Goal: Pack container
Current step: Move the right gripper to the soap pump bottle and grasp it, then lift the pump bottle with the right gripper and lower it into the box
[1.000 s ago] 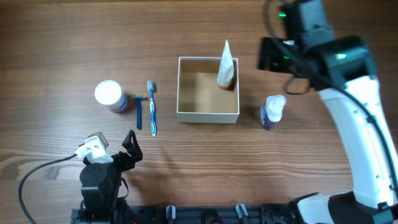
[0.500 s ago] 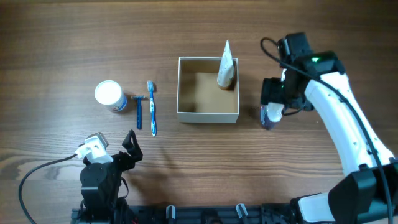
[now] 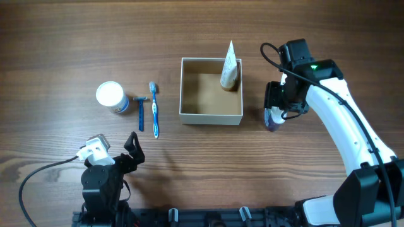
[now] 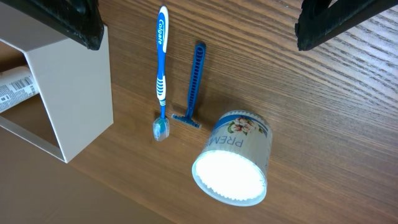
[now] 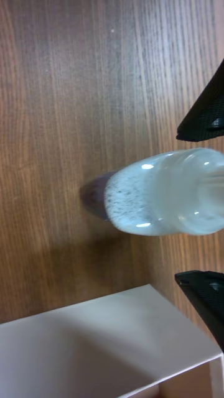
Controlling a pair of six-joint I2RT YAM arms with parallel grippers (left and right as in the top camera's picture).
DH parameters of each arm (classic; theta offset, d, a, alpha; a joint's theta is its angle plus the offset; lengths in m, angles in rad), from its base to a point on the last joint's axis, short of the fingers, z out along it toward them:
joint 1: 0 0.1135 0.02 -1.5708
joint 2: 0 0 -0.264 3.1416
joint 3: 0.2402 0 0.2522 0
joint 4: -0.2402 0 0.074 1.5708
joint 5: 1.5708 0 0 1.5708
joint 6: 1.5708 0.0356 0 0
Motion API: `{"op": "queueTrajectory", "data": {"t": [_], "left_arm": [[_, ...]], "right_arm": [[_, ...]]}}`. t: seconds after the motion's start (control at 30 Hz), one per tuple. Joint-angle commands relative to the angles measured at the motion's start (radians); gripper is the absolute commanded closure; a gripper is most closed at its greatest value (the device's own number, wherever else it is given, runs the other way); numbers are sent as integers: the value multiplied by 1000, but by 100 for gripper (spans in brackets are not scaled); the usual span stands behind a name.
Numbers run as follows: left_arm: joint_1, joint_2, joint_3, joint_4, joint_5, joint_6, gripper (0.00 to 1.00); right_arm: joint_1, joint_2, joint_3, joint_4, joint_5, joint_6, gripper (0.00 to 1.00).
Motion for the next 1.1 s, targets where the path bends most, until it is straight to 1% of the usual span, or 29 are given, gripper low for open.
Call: {"op": "queueTrajectory", "data": {"t": [0.0,0.1,0.17,0.2,0.27,0.5,0.57,0.6,0.67,0.77,0.8,0.87,0.97,1.07], "left_arm": [[0,-9,-2,3,1,9,0],[0,-9,-2,3,1,9,0],[0,-9,-2,3,1,9,0],[0,-9,-2,3,1,9,0],[0,-9,-2,3,1,9,0],[0,-9,-2,3,1,9,0],[0,-9,-2,3,1,9,0],[0,-9,-2,3,1,9,0],[0,-9,-2,3,1,9,0],[0,-9,-2,3,1,9,0],[0,-9,-2,3,1,9,0],[0,-9,-2,3,1,9,0],[0,-9,-2,3,1,9,0],[0,-9,-2,3,1,9,0]], "right_arm": [[2,8,-35,19,-16,26,37],[2,7,-37,23,-11,25,44],[2,8,-37,21,-11,24,44],[2,7,-37,22,-4,23,46],[2,7,-36,23,23,24,55],[2,-29,-31,23,64,23,63],[2,-69,-7,14,92,14,64],[2,-91,6,11,94,-6,66],[5,-164,52,-13,94,-42,67],[53,-297,116,-40,76,-56,68],[72,-328,121,-36,54,-56,70],[137,-394,121,-17,-3,-55,71],[241,-424,121,16,-9,-52,70],[323,-408,121,99,-9,-57,71]]}}
